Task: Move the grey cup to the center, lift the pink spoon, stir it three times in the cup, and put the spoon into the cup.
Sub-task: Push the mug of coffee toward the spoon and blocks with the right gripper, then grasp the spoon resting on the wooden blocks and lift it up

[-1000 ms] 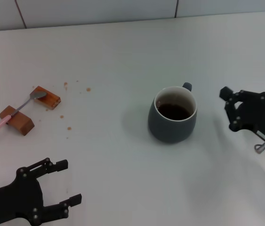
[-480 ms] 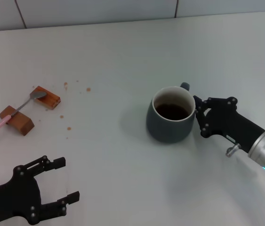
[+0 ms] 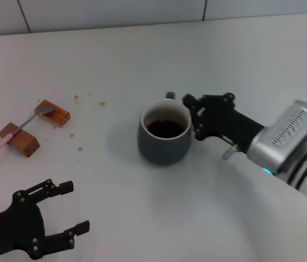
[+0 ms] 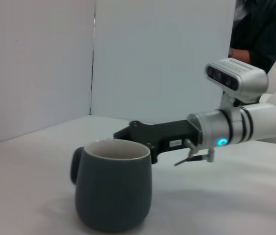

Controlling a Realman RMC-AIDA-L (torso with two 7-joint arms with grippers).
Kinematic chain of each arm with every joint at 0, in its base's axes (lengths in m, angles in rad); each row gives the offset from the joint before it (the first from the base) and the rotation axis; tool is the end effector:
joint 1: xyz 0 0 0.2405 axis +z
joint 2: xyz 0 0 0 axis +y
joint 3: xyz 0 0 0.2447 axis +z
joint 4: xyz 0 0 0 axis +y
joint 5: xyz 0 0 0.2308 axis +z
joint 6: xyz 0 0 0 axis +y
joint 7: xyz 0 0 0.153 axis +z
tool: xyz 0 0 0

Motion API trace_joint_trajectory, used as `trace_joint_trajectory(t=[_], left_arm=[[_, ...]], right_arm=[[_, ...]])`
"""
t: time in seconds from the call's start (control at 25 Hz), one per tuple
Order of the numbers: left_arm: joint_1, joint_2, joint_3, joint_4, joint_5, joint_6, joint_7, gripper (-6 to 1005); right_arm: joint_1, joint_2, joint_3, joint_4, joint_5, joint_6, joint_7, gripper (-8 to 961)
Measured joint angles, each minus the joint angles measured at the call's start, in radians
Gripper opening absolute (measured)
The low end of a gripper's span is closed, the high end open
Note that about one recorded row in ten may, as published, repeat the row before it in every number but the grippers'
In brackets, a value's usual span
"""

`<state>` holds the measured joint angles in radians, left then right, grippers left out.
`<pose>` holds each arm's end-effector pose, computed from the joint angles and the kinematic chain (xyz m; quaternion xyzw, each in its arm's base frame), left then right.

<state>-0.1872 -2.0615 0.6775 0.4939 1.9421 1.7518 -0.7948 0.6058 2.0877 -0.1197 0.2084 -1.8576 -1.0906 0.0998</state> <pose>-0.3403 0.2065 -0.0157 -0.9362 -0.1298 -0.2829 0.1636 0.2666 0.3273 -0.1220 -0.8830 0.1027 0.2437 0.3879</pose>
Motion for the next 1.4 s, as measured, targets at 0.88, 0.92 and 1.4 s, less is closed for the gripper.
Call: trace_joint_trajectory(t=[0.88, 0.92, 1.4], left_arm=[[-0.013, 0.002, -0.012, 0.0, 0.0, 0.002, 0.002, 830], [-0.012, 0.002, -0.012, 0.0, 0.0, 0.002, 0.002, 830], [-0.014, 0.0, -0.021, 0.009, 0.0, 0.021, -0.007, 830]], right_arm=[[0.129, -0.003, 0.106, 0.108, -0.005, 0.124, 0.01, 50], [0.106, -0.006, 0.123, 0.103, -0.005, 0.097, 0.01, 51], [-0.226, -0.014, 0.139, -0.358, -0.21, -0.716, 0.43, 55]])
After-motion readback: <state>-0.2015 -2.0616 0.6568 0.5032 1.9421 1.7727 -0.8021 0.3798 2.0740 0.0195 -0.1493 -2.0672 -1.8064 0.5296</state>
